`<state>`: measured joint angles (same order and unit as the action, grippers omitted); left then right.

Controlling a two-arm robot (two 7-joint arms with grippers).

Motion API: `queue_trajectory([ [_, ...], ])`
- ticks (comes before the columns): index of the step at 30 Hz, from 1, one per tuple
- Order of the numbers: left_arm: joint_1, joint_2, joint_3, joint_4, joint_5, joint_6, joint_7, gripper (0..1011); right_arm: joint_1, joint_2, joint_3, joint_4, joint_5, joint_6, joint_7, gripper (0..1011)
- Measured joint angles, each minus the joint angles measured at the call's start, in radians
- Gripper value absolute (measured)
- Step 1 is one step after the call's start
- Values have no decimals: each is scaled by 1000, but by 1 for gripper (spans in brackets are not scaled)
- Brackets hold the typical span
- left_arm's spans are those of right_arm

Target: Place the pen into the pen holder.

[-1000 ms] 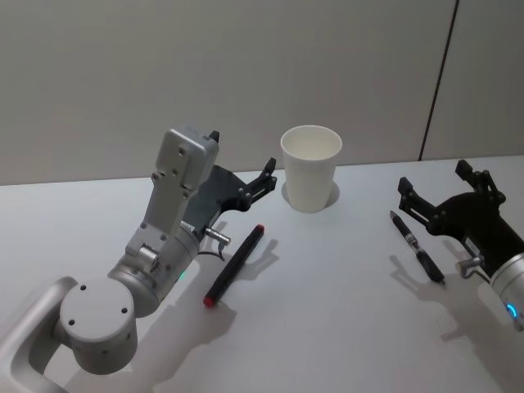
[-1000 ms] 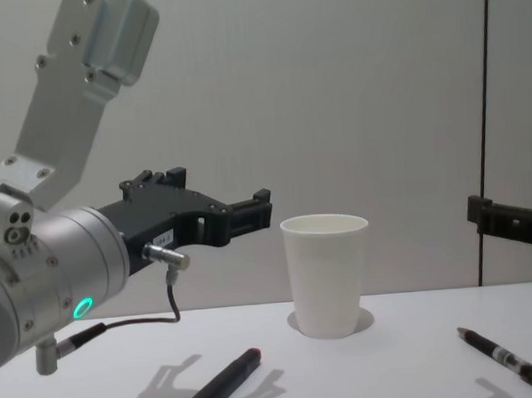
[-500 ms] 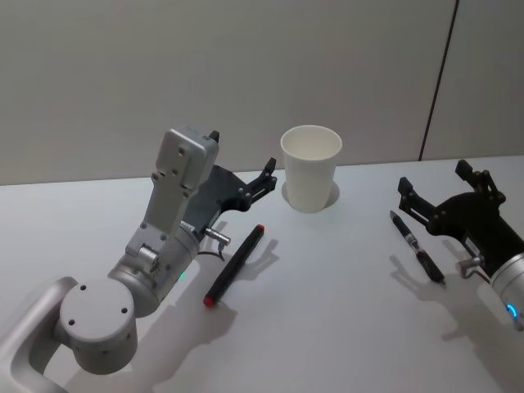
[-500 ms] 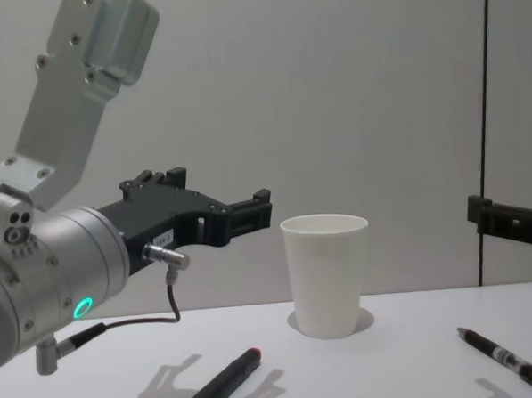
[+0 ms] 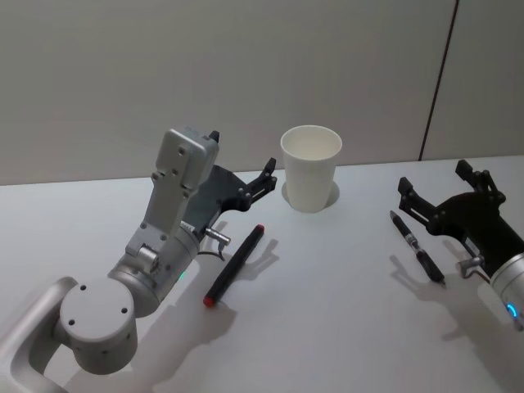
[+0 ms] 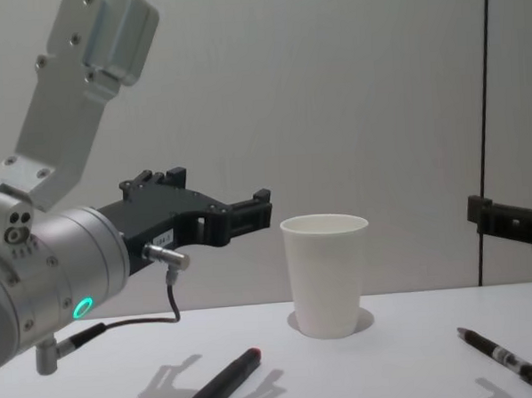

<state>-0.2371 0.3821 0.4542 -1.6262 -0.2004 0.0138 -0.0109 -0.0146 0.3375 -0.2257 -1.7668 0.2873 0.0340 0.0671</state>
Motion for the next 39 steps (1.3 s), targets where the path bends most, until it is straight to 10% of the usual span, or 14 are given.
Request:
queue_trajectory([
  [15,0,0,0,0,0,0,0,1001,-23,10,3,-39,12,45,3,1001],
  [39,0,0,0,0,0,0,0,1001,-81,26,37,-117,58,203,-155,1001],
])
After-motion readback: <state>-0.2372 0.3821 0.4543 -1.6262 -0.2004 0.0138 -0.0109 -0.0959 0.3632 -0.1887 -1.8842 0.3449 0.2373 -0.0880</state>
